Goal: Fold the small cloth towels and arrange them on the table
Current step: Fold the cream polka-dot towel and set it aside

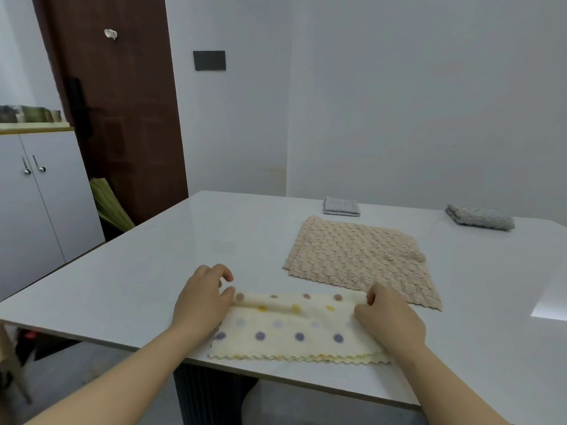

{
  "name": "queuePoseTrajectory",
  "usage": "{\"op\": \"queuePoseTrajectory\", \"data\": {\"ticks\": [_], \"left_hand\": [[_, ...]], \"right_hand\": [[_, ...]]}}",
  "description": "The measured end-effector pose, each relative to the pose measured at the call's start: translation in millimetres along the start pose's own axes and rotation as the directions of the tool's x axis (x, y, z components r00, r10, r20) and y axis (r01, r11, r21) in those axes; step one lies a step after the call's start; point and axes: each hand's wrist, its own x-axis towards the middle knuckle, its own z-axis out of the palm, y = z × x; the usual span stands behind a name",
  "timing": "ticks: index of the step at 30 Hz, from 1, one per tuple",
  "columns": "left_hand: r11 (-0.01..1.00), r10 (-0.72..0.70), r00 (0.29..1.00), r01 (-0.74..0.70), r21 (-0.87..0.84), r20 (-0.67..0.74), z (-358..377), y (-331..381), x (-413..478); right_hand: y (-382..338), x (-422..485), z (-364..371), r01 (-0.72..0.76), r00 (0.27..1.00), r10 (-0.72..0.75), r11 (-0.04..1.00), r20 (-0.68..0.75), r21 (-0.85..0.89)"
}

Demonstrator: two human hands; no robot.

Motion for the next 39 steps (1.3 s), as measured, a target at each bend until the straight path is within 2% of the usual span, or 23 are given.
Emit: {"op": "queuePoseTrajectory", "data": {"ticks": [3, 7, 11, 14, 16, 18, 19, 20, 22, 23, 25, 27, 28, 31, 33, 35, 37, 39], "left_hand": [[0.997, 0.073, 0.997, -0.073, -0.011, 0.027, 3, 8, -10], [0.985, 0.111, 0.981, -0.130, 0.114, 0.158, 8, 3, -17], [0.979, 0.064, 0.964, -0.111, 0.170, 0.258, 2, -2, -18], [0.995, -0.017, 0.897, -0.031, 0.100, 0.442, -9, 1, -13], [0.983, -0.043, 0.867, -0.050, 0.174, 0.496, -19, 4, -10], [0.964, -0.042, 0.891, -0.084, 0.254, 0.453, -26, 10, -9], [0.956, -0.004, 0.926, -0.107, 0.272, 0.377, -26, 15, -10], [0.961, 0.064, 0.960, -0.134, 0.244, 0.273, -24, 20, -12], [0.975, 0.190, 0.974, -0.202, 0.098, 0.120, -14, 32, -18], [0.967, 0.237, 0.963, -0.247, 0.065, 0.129, -8, 37, -22], [0.941, 0.271, 0.918, -0.316, 0.122, 0.288, 9, 39, -27], [0.904, 0.182, 0.866, -0.334, 0.267, 0.465, 22, 33, -28], [0.889, 0.126, 0.852, -0.324, 0.323, 0.507, 25, 29, -26], [0.890, 0.030, 0.843, -0.267, 0.370, 0.537, 24, 23, -17], [0.911, 0.028, 0.878, -0.218, 0.349, 0.478, 22, 24, -11], [0.943, 0.036, 0.958, -0.127, 0.307, 0.285, 17, 24, -6], [0.956, -0.018, 0.989, -0.026, 0.291, 0.148, 10, 18, -2], [0.954, -0.167, 0.959, 0.098, 0.285, 0.230, 3, 8, 5]], "right_hand": [[1, 0, 1, 0.060, 0.997, -0.062, 0.998, -0.050, -0.033], [1, 6, 6, 0.109, 0.993, -0.112, 0.991, -0.037, -0.072], [4, 12, 11, 0.090, 0.995, -0.093, 0.993, -0.035, -0.080], [4, 14, 11, 0.064, 0.996, -0.068, 0.996, -0.055, -0.065], [4, 12, 10, 0.055, 0.996, -0.060, 0.996, -0.070, -0.072], [5, 9, 8, 0.060, 0.993, -0.069, 0.994, -0.092, -0.091], [6, 7, 8, 0.084, 0.989, -0.097, 0.990, -0.113, -0.116], [5, 5, 8, 0.125, 0.979, -0.144, 0.983, -0.144, -0.134], [-1, 1, 9, 0.238, 0.948, -0.258, 0.963, -0.184, -0.124], [-5, -2, 10, 0.297, 0.935, -0.314, 0.947, -0.167, -0.118], [-15, -6, 15, 0.407, 0.908, -0.416, 0.904, -0.047, -0.133], [-18, -10, 22, 0.466, 0.885, -0.459, 0.873, 0.082, -0.143], [-18, -10, 24, 0.467, 0.883, -0.454, 0.872, 0.115, -0.147], [-18, -9, 26, 0.437, 0.899, -0.422, 0.883, 0.117, -0.171], [-19, -8, 24, 0.410, 0.912, -0.396, 0.894, 0.112, -0.182], [-19, -6, 21, 0.363, 0.932, -0.354, 0.913, 0.080, -0.185], [-15, -2, 19, 0.299, 0.954, -0.298, 0.934, 0.034, -0.195], [-11, 4, 17, 0.242, 0.970, -0.244, 0.949, 0.017, -0.204]]}}
